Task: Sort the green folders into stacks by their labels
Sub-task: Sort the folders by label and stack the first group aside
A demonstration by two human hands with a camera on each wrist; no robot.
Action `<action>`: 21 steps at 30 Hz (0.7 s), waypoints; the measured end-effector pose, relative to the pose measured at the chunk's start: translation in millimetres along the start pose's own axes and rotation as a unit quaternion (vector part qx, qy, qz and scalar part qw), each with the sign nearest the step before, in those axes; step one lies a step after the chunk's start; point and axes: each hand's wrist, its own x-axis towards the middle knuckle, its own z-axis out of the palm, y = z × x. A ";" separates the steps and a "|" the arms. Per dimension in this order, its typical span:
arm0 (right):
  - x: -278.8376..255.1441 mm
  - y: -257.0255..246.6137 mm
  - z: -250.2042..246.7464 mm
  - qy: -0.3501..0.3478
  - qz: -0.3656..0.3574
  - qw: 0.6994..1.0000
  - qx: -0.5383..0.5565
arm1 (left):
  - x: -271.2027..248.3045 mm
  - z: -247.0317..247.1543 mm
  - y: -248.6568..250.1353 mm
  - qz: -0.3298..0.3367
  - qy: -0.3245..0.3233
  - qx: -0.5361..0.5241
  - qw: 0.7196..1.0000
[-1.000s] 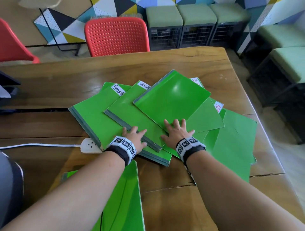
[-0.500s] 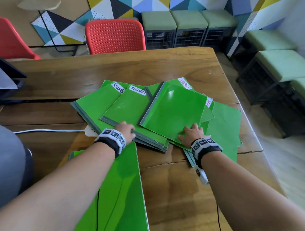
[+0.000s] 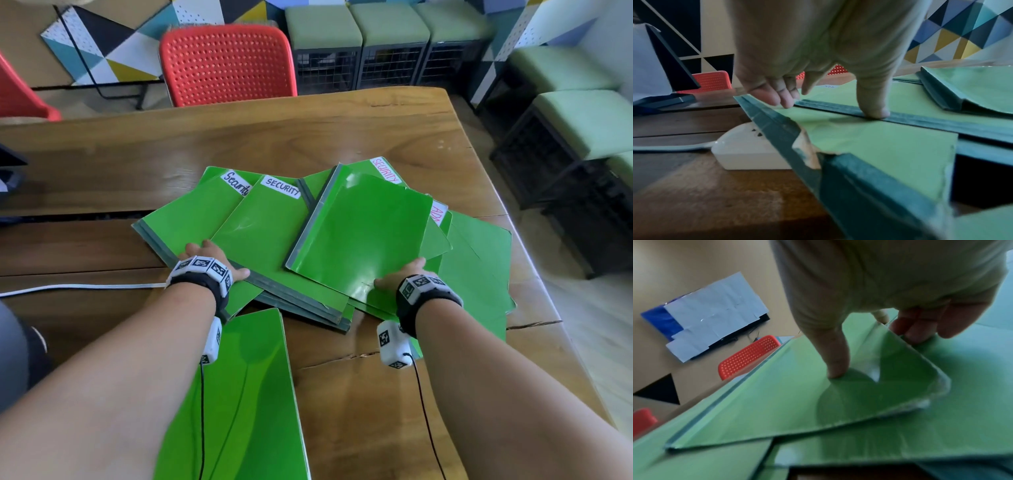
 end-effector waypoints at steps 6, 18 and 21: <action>1.3 -18.2 -9.3 0.067 -0.068 0.982 0.165 | 10.0 -11.8 -7.2 -0.023 0.009 -0.166 0.986; -55.3 -25.5 -14.0 -0.076 -0.256 0.943 0.200 | -6.3 -11.6 -76.4 -0.017 0.027 -0.602 0.798; -73.3 -27.2 12.7 -0.116 -0.259 0.941 0.185 | -16.8 7.0 -77.1 -0.047 -0.016 -0.635 0.771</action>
